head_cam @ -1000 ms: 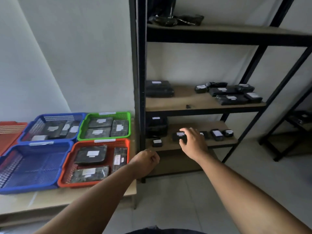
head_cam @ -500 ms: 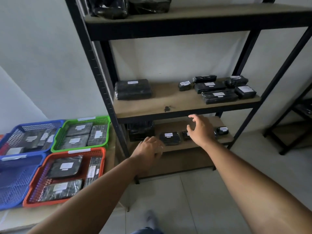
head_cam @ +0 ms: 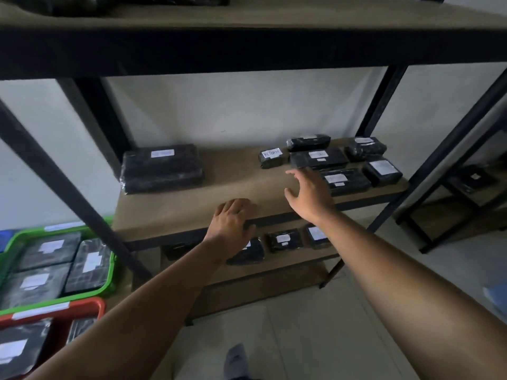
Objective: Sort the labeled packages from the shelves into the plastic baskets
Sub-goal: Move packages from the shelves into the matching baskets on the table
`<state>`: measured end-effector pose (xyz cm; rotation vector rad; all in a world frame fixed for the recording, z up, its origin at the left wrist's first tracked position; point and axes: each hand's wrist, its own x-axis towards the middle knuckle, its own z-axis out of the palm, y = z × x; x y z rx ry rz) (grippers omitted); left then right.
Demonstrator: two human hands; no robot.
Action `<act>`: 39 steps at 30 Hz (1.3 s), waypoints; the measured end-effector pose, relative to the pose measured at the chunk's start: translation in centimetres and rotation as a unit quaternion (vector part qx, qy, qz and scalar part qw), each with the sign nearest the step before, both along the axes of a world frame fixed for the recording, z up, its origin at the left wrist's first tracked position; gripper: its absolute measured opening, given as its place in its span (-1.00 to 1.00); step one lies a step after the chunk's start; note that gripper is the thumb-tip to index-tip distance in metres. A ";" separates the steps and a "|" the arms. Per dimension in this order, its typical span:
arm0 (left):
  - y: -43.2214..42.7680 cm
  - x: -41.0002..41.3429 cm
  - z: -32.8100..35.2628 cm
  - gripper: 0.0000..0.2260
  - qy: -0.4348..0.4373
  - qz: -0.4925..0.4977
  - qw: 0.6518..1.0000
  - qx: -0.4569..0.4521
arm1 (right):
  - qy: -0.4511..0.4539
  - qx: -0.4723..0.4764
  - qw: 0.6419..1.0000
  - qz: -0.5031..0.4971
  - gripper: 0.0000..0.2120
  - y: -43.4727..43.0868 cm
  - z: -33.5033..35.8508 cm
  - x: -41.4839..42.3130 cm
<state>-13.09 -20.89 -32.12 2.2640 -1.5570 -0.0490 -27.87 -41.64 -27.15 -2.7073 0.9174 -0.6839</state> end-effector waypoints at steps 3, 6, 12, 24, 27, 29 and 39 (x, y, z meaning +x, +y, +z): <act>-2.2 2.0 -0.7 -0.45 0.012 -0.031 0.999 0.011 | 0.047 -0.025 0.998 0.016 -0.54 -3.0 0.7 2.9; -3.8 3.4 -1.5 -0.41 -0.004 -0.056 0.998 0.014 | 0.089 -0.050 0.994 0.037 -0.49 -5.1 1.5 5.4; -5.3 4.6 -2.2 -0.32 -0.031 -0.064 0.997 0.011 | 0.170 -0.074 0.979 0.080 -0.31 -8.7 2.0 9.0; -5.2 4.4 -1.6 -0.33 -0.045 -0.048 0.997 0.042 | 0.258 -0.033 0.964 0.053 -0.30 -13.5 -0.4 12.5; -5.2 4.3 -1.6 -0.33 -0.051 -0.045 0.997 0.042 | 0.233 -0.053 0.969 0.061 -0.38 -13.6 -0.9 12.4; -5.2 4.3 -1.7 -0.34 -0.053 -0.042 0.997 0.037 | 0.218 -0.073 0.971 0.071 -0.42 -13.5 -1.0 12.2; -5.3 4.1 -1.9 -0.34 -0.055 -0.035 0.997 0.036 | 0.101 -0.115 0.984 0.094 -0.42 -11.4 -0.5 11.3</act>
